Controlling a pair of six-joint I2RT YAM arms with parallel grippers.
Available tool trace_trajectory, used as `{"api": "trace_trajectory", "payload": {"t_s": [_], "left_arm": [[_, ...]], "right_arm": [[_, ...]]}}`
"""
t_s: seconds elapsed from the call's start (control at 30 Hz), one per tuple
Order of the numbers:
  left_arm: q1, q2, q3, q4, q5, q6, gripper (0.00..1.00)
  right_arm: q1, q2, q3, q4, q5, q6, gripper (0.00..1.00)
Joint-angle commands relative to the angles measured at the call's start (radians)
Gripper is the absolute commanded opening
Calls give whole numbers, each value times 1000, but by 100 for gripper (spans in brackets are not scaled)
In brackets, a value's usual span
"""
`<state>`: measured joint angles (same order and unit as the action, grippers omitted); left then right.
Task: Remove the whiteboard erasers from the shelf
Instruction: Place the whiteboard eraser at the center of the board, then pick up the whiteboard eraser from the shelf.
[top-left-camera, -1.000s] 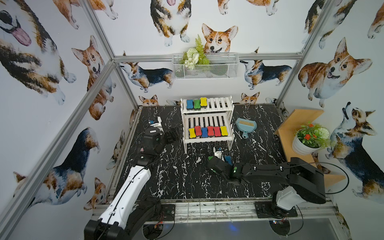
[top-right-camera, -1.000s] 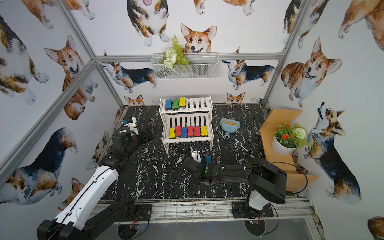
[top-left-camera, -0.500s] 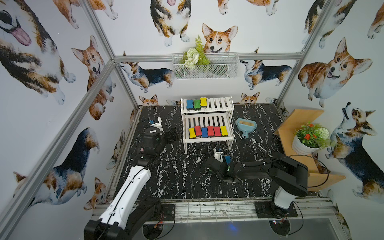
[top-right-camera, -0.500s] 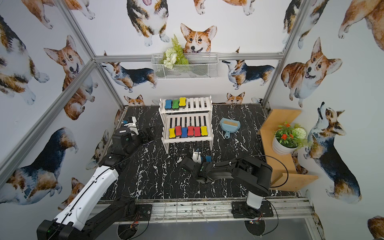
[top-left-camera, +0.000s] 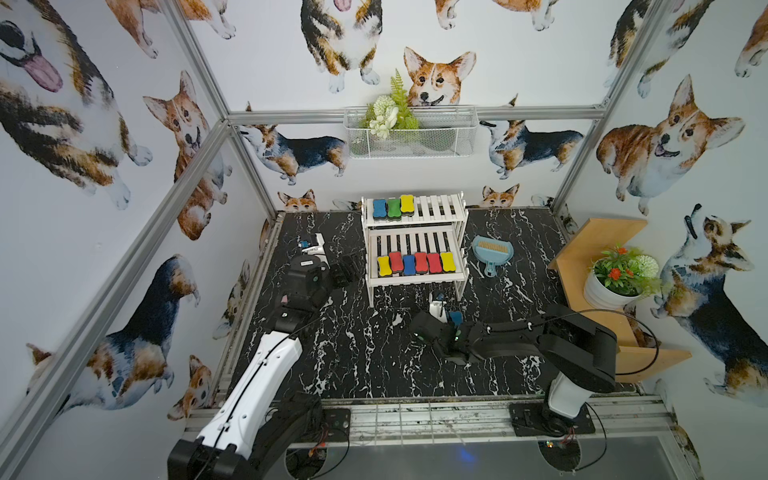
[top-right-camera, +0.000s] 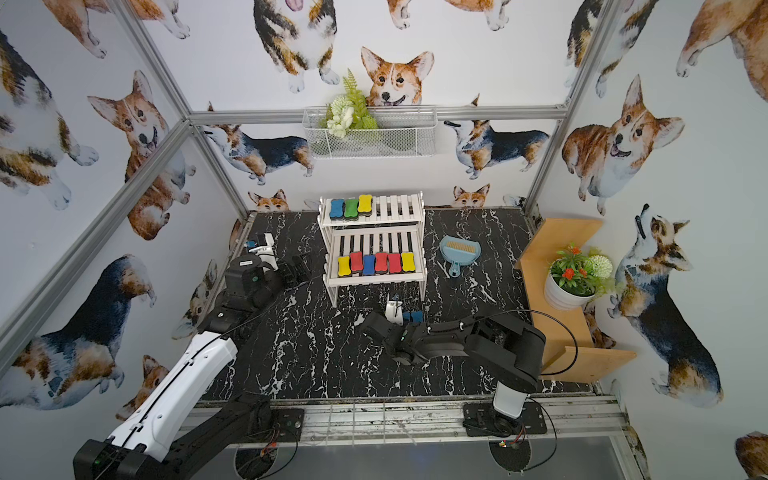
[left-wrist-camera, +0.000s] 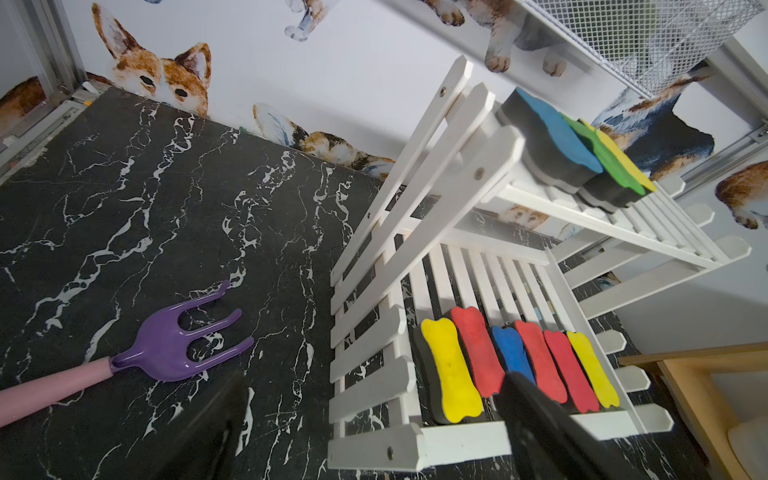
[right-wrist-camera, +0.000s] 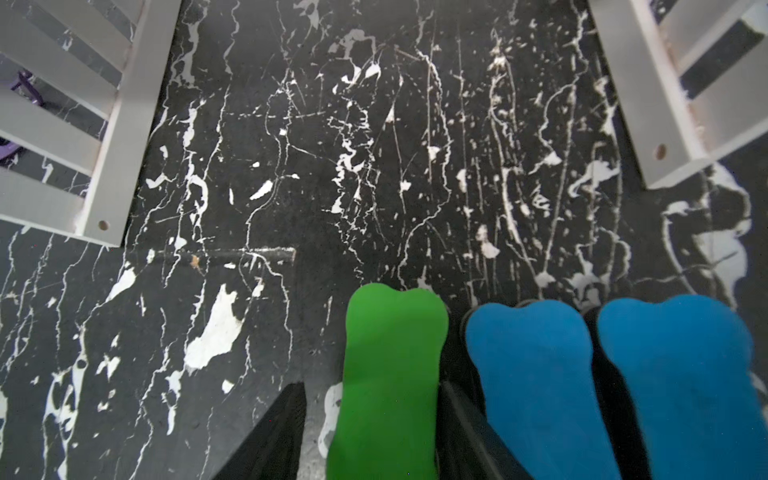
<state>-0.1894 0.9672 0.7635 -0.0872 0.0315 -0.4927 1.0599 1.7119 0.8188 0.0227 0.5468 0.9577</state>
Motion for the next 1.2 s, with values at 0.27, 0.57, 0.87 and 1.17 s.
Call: {"api": "trace_trajectory", "payload": {"t_s": [0.27, 0.57, 0.87, 1.17], "left_arm": [[-2, -1, 5, 1, -1, 17, 99], [-5, 8, 6, 4, 10, 13, 99], [-15, 10, 6, 3, 12, 16, 99], [-30, 6, 8, -5, -8, 26, 99]], "right_arm": [[51, -181, 56, -152, 6, -89, 60], [-28, -373, 281, -298, -130, -308, 57], [-272, -200, 760, -484, -298, -520, 53], [-432, 188, 1302, -684, -381, -602, 51]]}}
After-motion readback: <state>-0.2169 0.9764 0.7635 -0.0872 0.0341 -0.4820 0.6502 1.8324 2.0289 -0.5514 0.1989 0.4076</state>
